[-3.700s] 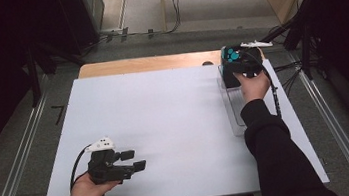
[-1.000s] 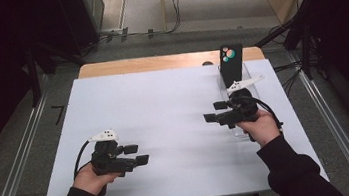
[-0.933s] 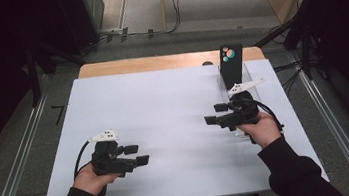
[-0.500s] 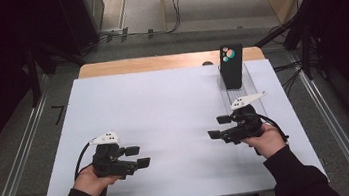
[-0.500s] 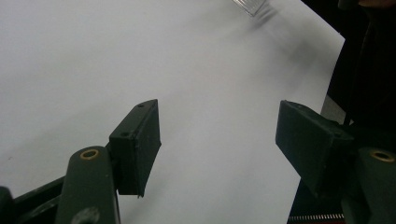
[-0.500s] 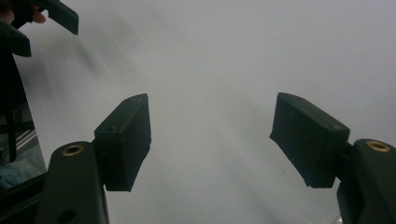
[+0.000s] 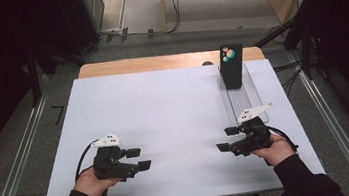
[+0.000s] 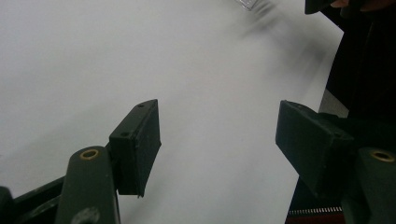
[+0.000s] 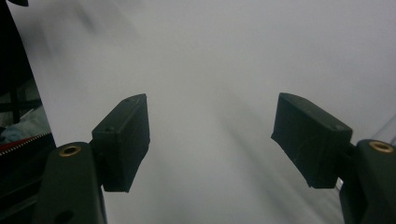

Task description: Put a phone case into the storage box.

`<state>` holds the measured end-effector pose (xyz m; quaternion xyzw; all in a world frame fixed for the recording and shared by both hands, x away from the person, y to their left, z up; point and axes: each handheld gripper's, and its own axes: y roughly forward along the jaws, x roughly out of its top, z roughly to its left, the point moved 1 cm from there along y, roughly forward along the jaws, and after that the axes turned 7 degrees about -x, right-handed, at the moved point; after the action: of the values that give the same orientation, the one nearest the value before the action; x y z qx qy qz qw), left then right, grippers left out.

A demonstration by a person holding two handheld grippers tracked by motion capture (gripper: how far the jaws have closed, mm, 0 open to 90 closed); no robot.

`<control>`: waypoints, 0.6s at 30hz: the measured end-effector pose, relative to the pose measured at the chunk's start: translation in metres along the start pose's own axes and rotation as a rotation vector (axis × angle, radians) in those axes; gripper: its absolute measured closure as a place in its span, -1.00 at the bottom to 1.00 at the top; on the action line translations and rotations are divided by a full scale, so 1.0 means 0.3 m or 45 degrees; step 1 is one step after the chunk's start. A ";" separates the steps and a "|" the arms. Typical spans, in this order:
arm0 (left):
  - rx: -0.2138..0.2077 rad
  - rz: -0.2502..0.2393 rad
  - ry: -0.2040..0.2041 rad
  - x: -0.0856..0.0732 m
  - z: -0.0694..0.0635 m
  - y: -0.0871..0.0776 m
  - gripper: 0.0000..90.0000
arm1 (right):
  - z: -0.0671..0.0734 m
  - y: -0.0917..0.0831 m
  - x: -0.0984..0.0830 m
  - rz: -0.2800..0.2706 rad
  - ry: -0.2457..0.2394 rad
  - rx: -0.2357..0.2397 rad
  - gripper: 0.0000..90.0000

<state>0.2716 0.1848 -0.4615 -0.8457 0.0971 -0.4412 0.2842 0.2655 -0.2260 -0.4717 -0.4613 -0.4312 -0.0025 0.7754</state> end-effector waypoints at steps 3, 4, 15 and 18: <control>0.001 -0.004 -0.002 -0.004 0.000 -0.002 -0.31 | -0.001 -0.009 -0.023 -0.003 0.012 -0.012 -0.45; 0.004 -0.002 -0.002 -0.005 0.000 -0.003 -0.31 | -0.002 -0.012 -0.030 -0.009 0.014 -0.009 -0.46; 0.016 0.000 -0.004 -0.016 0.004 -0.015 -0.31 | -0.028 -0.059 -0.090 -0.005 0.052 -0.061 -0.46; 0.024 0.000 -0.012 -0.019 0.008 -0.015 -0.31 | -0.037 -0.066 -0.102 -0.001 0.052 -0.069 -0.46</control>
<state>0.2698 0.1918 -0.4638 -0.8451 0.0915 -0.4380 0.2925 0.2458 -0.2573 -0.4804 -0.4819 -0.4153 -0.0239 0.7712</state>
